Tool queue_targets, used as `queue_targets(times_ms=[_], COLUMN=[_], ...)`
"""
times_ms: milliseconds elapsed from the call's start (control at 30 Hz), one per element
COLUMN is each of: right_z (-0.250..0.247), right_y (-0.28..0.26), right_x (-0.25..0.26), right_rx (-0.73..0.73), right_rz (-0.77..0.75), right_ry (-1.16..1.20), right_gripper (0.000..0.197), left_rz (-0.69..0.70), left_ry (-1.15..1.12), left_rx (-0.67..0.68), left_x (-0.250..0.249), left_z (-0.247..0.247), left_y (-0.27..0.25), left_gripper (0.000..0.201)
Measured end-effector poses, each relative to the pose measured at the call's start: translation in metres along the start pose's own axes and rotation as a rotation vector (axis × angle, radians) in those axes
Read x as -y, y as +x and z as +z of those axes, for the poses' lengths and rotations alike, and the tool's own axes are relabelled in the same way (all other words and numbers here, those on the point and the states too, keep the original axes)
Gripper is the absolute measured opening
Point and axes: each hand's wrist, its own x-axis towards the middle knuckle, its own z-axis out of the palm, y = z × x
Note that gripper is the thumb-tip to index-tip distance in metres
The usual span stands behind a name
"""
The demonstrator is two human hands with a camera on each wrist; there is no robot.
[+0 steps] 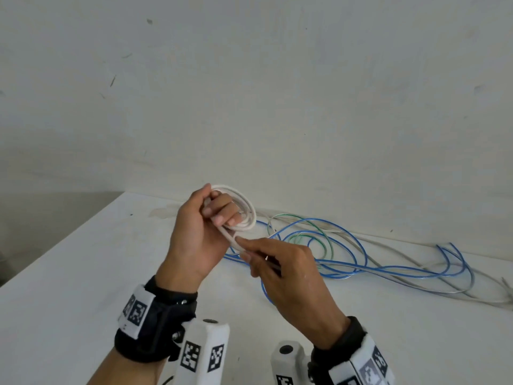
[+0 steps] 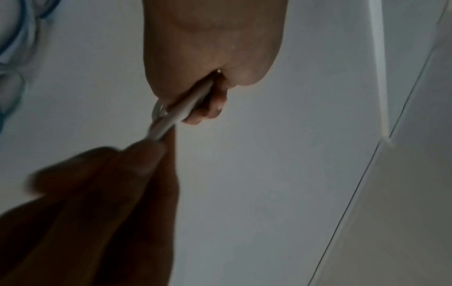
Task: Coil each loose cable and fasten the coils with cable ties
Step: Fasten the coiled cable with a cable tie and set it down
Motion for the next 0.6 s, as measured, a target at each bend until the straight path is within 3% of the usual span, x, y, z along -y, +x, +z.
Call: queue_targets(times_ms=[200,333,467,600], right_z=[-0.02,-0.046,-0.058,-0.053], right_y=[0.0,0.001,0.001,0.004], right_x=[-0.004,-0.015,-0.019,-0.013], right_rx=[0.104,0.2,-0.034,-0.327], right_rz=[0.109,0.305,0.38,0.323], right_ry=[-0.12,-0.576,-0.516,-0.134], right_gripper=[0.008,0.033,0.038,0.025], left_rz=[0.062,-0.059,-0.157,-0.159], left_ry=[0.087,0.331,0.602,0.92], left_rx=[0.014,0.09,0.187,0.322], left_x=[-0.031,-0.039,-0.014,0.015], left_z=[-0.012,-0.009,-0.004,0.002], left_y=[0.008,0.001,-0.002,-0.011], left_gripper=[0.04,0.036,0.034,0.04])
